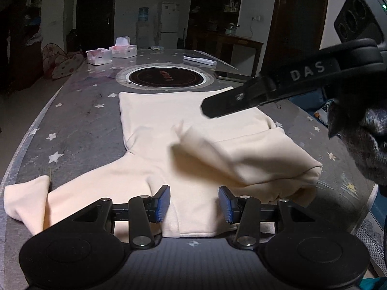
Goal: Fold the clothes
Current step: 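Fold the lifted side over the body with the right gripper and release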
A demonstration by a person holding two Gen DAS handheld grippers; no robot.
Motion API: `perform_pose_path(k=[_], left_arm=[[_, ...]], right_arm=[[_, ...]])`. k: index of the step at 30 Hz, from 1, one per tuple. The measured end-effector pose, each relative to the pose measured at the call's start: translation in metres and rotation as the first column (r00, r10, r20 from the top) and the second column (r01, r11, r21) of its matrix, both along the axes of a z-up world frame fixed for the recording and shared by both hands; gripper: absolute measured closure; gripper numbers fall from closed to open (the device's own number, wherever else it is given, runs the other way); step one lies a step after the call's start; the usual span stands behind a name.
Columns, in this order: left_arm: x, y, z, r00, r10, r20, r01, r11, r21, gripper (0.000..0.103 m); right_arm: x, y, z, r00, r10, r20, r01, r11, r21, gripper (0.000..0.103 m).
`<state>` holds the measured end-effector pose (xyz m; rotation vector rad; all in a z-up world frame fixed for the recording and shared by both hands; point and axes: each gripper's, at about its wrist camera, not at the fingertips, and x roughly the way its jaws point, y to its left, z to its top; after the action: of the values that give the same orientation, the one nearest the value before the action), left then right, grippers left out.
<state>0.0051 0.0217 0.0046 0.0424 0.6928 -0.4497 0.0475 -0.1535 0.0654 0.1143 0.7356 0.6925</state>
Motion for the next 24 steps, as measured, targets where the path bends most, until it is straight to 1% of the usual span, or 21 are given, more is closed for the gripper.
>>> perform_pose_path(k=[4,7,10,12,15,17,19,24], left_arm=[[0.001,0.001,0.001,1.000,0.009,0.003,-0.009,1.000,0.006,0.055],[0.003,0.003,0.002,1.000,0.020,0.010,-0.020,1.000,0.004,0.055],[0.005,0.006,0.004,0.999,0.034,0.017,-0.034,0.999,0.000,0.055],[0.007,0.003,0.005,0.999,0.029,0.021,-0.029,1.000,0.003,0.057],[0.012,-0.002,0.006,0.999,0.018,0.027,-0.018,1.000,0.009,0.057],[0.015,-0.005,0.007,0.999,0.010,0.031,-0.011,1.000,0.013,0.061],[0.018,-0.010,0.007,0.999,0.002,0.032,-0.002,1.000,0.017,0.061],[0.028,-0.022,0.001,1.000,-0.013,0.015,0.013,1.000,0.023,0.061]], right_arm=[[0.002,-0.014,0.010,1.000,-0.004,0.023,0.005,1.000,-0.030,0.093],[0.000,-0.031,0.015,0.999,-0.022,0.046,0.025,0.996,-0.088,0.089],[-0.001,-0.052,0.016,0.997,-0.055,0.062,0.064,0.987,-0.147,0.088],[-0.003,-0.071,0.012,0.994,-0.092,0.066,0.104,0.976,-0.193,0.088],[-0.006,-0.097,0.003,0.989,-0.135,0.052,0.144,0.960,-0.240,0.088],[-0.009,-0.111,-0.005,0.988,-0.152,0.036,0.156,0.951,-0.269,0.088],[-0.013,-0.120,-0.013,0.988,-0.152,0.011,0.149,0.948,-0.281,0.088],[-0.028,-0.115,-0.032,0.995,-0.103,-0.001,0.097,0.946,-0.311,0.088]])
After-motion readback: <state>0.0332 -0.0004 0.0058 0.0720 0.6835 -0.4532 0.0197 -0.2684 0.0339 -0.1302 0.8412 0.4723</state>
